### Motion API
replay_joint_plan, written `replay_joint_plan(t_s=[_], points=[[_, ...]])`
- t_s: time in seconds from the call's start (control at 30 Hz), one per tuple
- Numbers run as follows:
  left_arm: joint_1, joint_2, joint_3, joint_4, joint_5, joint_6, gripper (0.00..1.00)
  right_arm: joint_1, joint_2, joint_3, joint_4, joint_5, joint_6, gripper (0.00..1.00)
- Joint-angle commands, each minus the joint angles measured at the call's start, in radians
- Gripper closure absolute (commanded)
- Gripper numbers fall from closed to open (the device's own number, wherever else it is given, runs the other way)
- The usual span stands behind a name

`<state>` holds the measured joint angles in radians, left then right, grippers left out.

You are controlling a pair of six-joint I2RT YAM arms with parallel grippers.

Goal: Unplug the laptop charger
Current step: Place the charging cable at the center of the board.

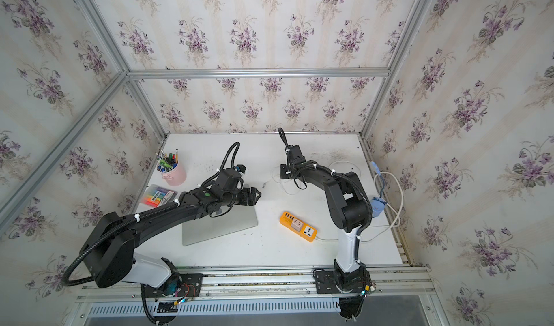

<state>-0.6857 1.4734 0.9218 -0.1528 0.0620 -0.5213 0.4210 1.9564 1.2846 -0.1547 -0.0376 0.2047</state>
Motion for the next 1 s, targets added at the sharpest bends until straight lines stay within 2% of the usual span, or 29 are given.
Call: replay_joint_plan(t_s=[0.0, 0.27, 0.4, 0.53, 0.63, 0.73, 0.83, 0.93, 0.97], points=[[0.003, 0.001, -0.006, 0.054, 0.049, -0.022, 0.17, 0.002, 0.018, 0.017, 0.025, 0.013, -0.022, 0.91], [0.006, -0.002, -0.014, 0.062, 0.056, -0.021, 0.18, 0.003, 0.028, 0.045, 0.005, 0.036, -0.037, 0.8], [0.008, 0.002, -0.015, 0.07, 0.064, -0.021, 0.18, 0.003, 0.017, 0.058, -0.002, 0.048, -0.051, 0.79], [0.007, 0.007, -0.02, 0.095, 0.083, -0.033, 0.18, 0.009, -0.044, 0.061, -0.019, 0.051, -0.068, 0.77], [0.006, 0.033, -0.034, 0.159, 0.137, -0.068, 0.19, 0.021, -0.149, 0.035, -0.041, 0.077, -0.073, 0.76], [-0.004, 0.076, -0.055, 0.258, 0.209, -0.134, 0.21, 0.048, -0.309, -0.097, -0.049, 0.109, -0.053, 0.75], [-0.026, 0.128, -0.067, 0.346, 0.273, -0.183, 0.23, 0.087, -0.495, -0.32, -0.028, 0.111, 0.004, 0.73], [-0.051, 0.179, -0.069, 0.429, 0.316, -0.223, 0.27, 0.109, -0.695, -0.537, 0.0, 0.126, 0.108, 0.73], [-0.059, 0.197, -0.066, 0.449, 0.327, -0.236, 0.28, 0.152, -0.771, -0.597, 0.003, 0.124, 0.14, 0.72]])
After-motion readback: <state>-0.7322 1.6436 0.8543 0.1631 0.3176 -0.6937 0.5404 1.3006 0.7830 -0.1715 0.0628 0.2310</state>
